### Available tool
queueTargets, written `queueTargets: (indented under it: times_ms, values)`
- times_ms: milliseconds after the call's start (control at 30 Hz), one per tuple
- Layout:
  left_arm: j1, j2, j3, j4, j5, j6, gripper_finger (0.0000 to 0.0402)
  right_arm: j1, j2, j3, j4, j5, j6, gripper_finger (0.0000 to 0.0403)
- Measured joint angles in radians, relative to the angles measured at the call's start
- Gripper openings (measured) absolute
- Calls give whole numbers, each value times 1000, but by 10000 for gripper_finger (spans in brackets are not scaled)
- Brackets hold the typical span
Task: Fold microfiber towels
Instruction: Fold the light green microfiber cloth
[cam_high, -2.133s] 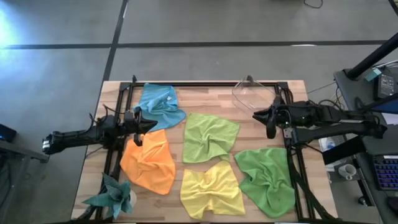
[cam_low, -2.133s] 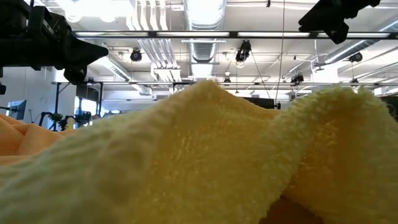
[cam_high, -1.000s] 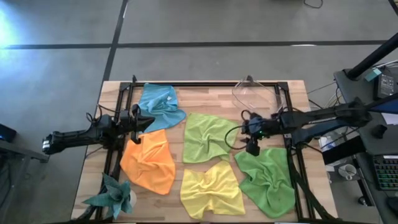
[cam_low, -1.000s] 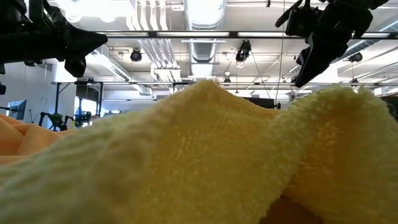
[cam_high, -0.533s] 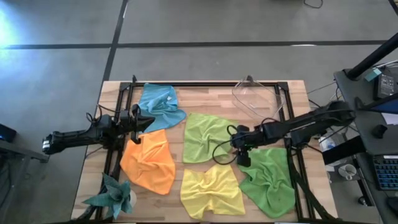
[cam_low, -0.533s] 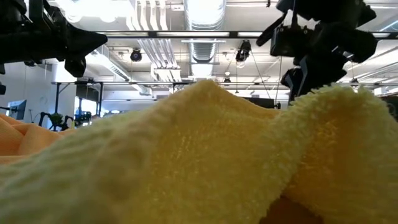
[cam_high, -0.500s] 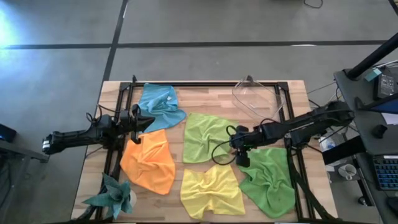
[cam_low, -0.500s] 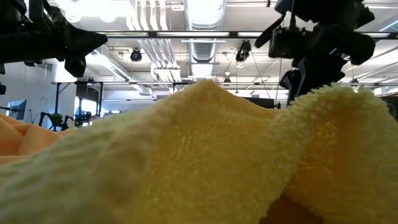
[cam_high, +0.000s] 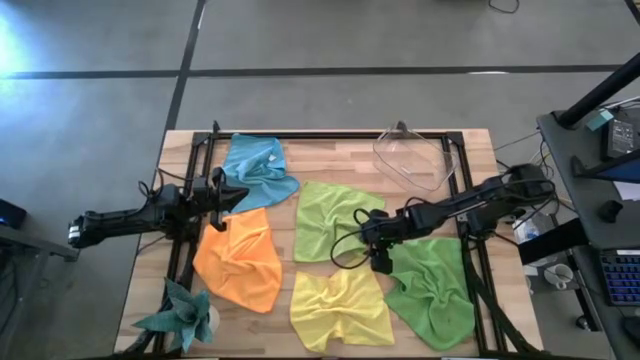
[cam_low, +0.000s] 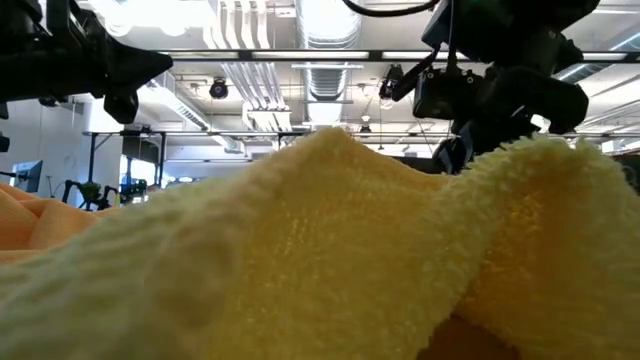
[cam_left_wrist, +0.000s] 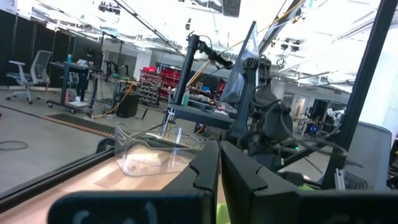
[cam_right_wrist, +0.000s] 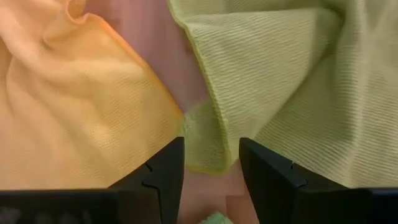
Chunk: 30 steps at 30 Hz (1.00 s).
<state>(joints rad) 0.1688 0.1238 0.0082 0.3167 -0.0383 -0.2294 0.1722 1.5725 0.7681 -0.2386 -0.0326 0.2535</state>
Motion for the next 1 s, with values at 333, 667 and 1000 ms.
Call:
queueTargets:
  times_ms: [333, 667, 1000]
  values:
    - [0, 0, 0, 23, 0, 0, 2, 0, 71, 0, 19, 7, 43, 129]
    - [0, 0, 0, 108, 0, 0, 2, -1, 87, 2, 19, 11, 105, 97]
    - [0, 2, 0, 125, 0, 0, 2, -3, 90, 2, 9, 35, 157, 32]
